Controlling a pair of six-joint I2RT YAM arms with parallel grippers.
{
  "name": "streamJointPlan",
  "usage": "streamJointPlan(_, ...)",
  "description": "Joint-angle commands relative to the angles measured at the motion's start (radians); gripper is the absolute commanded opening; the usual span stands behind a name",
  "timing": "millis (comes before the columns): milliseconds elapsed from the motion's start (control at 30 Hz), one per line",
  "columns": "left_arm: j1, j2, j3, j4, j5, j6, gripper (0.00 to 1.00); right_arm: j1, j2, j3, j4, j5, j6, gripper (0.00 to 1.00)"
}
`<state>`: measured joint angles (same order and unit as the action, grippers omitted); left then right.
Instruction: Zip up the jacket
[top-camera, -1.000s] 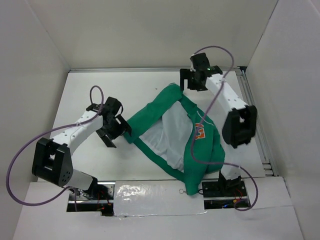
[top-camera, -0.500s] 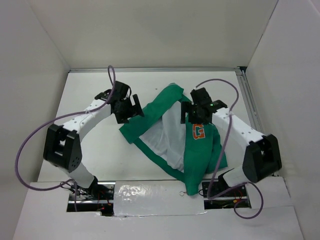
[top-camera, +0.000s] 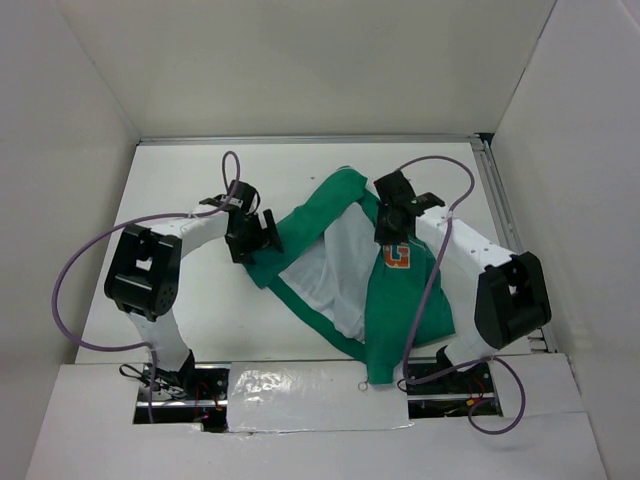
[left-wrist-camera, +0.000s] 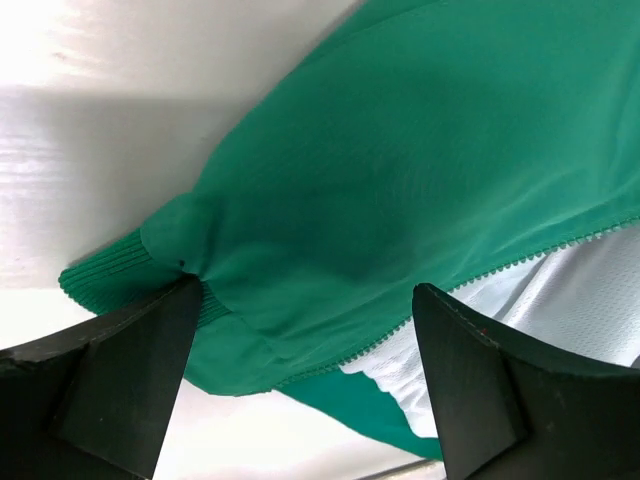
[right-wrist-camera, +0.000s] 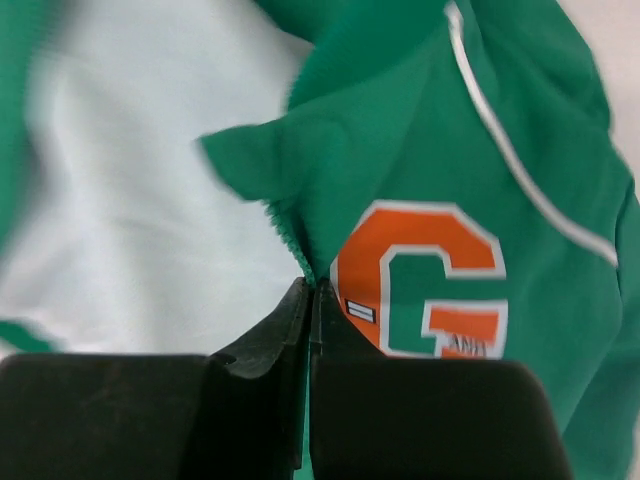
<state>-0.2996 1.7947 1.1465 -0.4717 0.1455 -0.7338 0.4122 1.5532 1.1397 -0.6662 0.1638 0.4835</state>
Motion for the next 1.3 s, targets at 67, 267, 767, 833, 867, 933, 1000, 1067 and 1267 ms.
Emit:
streamJointPlan(67,-0.039,0.023,-0.076,0.028,0.016,-0.027,0.99,-0.024,0.011,0.201,0.056,-0.188,0.064,0.0)
streamJointPlan(267,-0.088,-0.036,-0.129,-0.053,-0.023,-0.114,0.99,-0.107,0.246,0.423,0.132,-0.336,0.214,0.0)
streamJointPlan(767,-0.375,-0.305,-0.157,-0.294,-0.053,-0.271,0.99,-0.012,-0.135,0.022,0.194,-0.277,0.047,1.0)
streamJointPlan(833,-0.407,-0.331,-0.14,-0.33,-0.073,-0.291,0.99,0.025,-0.214,-0.133,0.185,-0.255,0.119,1.0)
streamJointPlan(867,-0.414,-0.339,-0.133,-0.344,-0.08,-0.302,0.99,0.04,-0.276,-0.185,0.188,-0.247,0.135,1.0)
streamJointPlan(933,-0.414,-0.36,-0.123,-0.369,-0.087,-0.315,0.99,0.071,-0.315,-0.302,0.195,-0.247,0.188,1.0)
streamJointPlan(1000,-0.4,-0.385,-0.133,-0.363,-0.093,-0.322,0.99,0.086,-0.35,-0.383,0.207,-0.259,0.219,1.0)
streamJointPlan(1067,-0.351,-0.405,-0.148,-0.323,-0.078,-0.291,0.99,0.1,-0.354,-0.422,0.217,-0.297,0.23,1.0)
streamJointPlan(1267,-0.184,-0.355,-0.157,-0.187,-0.006,-0.191,0.99,0.122,-0.245,-0.451,0.217,-0.25,0.288,1.0)
